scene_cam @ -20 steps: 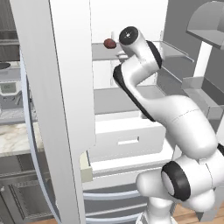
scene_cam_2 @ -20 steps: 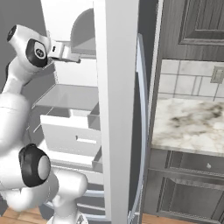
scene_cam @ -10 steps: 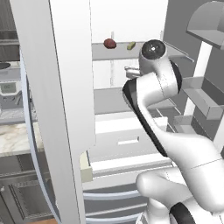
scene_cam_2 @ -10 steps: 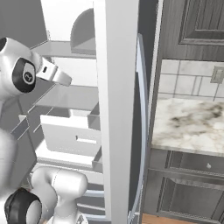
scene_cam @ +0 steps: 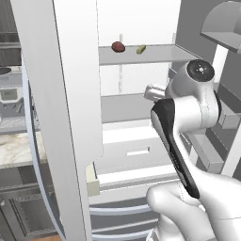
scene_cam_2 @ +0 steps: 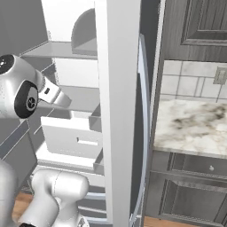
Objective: Move the pork loin and butter stick from the second highest shelf to the top shelf to make space. Then, place the pitcher from the counter on the cleared second highest shelf.
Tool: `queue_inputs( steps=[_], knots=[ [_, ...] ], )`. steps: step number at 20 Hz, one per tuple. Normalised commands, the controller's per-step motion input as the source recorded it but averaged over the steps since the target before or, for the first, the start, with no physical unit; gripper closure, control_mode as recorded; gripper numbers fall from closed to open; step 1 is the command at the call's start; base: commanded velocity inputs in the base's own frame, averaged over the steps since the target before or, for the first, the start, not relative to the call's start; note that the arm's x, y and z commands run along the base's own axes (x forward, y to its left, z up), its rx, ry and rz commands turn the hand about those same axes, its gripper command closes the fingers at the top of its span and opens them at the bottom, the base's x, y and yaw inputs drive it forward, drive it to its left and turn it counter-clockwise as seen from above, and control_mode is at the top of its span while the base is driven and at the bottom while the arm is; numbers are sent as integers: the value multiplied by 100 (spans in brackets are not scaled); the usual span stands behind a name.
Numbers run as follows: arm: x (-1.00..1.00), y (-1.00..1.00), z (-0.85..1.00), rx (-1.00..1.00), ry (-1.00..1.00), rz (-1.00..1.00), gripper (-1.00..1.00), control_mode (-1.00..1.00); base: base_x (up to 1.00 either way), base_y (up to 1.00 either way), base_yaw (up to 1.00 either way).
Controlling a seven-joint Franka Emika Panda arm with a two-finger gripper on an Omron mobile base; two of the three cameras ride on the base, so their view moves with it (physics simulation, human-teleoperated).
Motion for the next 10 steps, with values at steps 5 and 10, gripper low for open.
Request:
queue_inputs(
  steps=[5, 10],
  knots=[
    [-8, 1, -36, 0, 17, 14, -100, -100, 0, 0, 0],
    [-29, 5, -31, -1, 11, 19, -100, -100, 0, 0, 0]
  ],
)
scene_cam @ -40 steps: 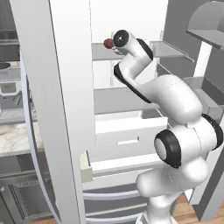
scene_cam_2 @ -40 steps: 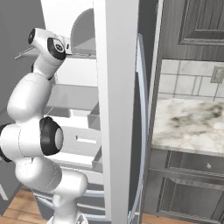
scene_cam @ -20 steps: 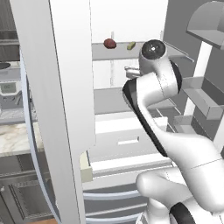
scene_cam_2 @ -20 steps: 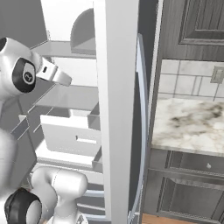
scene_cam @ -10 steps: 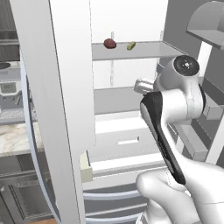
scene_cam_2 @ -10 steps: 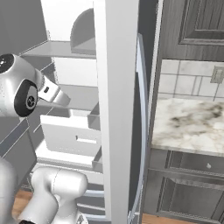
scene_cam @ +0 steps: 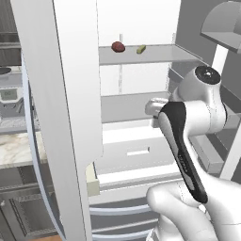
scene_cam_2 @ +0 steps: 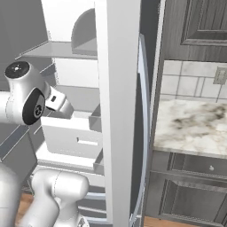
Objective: Move the pork loin and butter stick from the second highest shelf to the top shelf to make space. Then, place the pitcher from the counter on the cleared second highest shelf.
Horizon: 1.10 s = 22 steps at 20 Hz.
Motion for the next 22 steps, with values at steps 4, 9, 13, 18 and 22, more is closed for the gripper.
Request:
queue_inputs(
  steps=[4, 9, 13, 18, 22],
  knots=[
    [-35, 4, -17, -4, 5, 18, -100, -100, 0, 0, 0],
    [-6, 2, -13, -8, 2, 2, -100, -100, 0, 0, 0],
    [0, 0, -18, -7, 0, 0, -100, -100, 0, 0, 0],
    [0, 0, -15, -8, 0, 0, -100, -100, 0, 0, 0],
    [0, 0, -1, -2, 0, 0, -100, -100, 0, 0, 0]
  ],
)
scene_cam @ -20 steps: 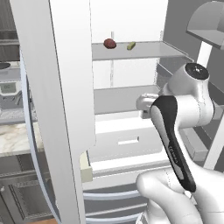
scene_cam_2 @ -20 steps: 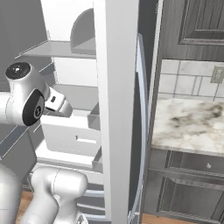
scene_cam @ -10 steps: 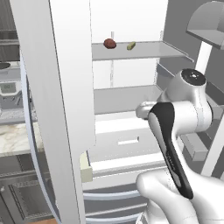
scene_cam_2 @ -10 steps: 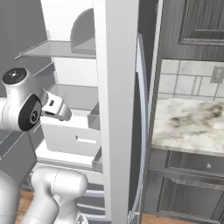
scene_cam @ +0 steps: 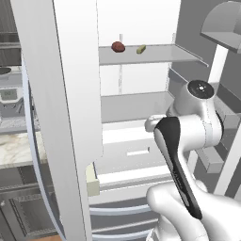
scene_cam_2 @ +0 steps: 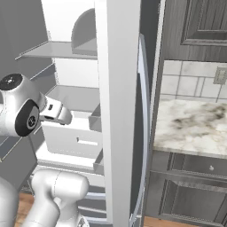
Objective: Move the pork loin and butter stick from the second highest shelf to the top shelf to make space. Then, place the pitcher from the counter on the cleared second highest shelf.
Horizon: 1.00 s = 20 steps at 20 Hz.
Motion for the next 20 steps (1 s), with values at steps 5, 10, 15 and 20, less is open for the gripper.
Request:
queue_inputs(
  steps=[5, 10, 15, 20],
  knots=[
    [0, 0, 0, 0, 0, 0, -100, 100, -18, 0, 0],
    [0, 0, 0, 0, 0, 0, -100, 100, -90, 5, 0],
    [0, 0, 0, 0, 0, 0, -100, 100, -83, 22, 0],
    [0, 0, 0, 0, 0, 0, -100, 100, -64, 1, 12]
  ],
)
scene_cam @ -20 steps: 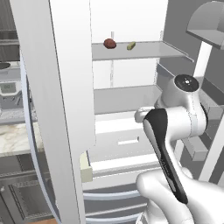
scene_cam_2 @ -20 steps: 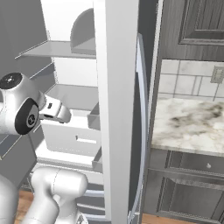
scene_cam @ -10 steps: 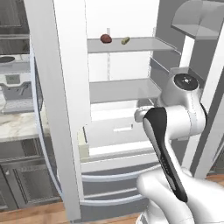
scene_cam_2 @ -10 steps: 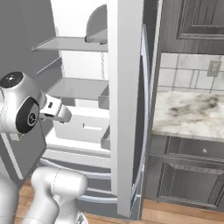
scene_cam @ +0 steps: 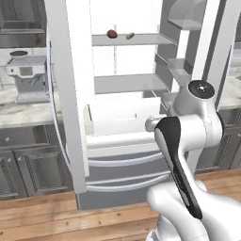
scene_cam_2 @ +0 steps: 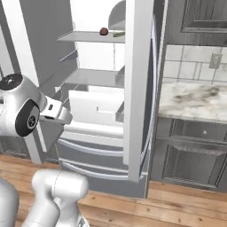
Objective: Move the pork loin and butter stick from the second highest shelf to the top shelf to make space. Then, place the pitcher from the counter on the cleared second highest shelf.
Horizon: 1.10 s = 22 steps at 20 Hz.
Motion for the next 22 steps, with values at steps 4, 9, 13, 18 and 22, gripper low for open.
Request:
queue_inputs(
  steps=[4, 9, 13, 18, 22],
  knots=[
    [0, 0, 0, 0, 0, 0, -100, 100, -60, 0, 22],
    [0, 0, 0, 0, 0, 0, -100, 100, -48, 4, 31],
    [0, 0, 0, 0, 0, 0, -100, 100, -9, 29, 48],
    [0, 0, 0, 0, 0, 0, -100, 100, 24, 45, 58],
    [0, 0, 0, 0, 0, 0, -100, 100, 74, 57, 50]
  ],
)
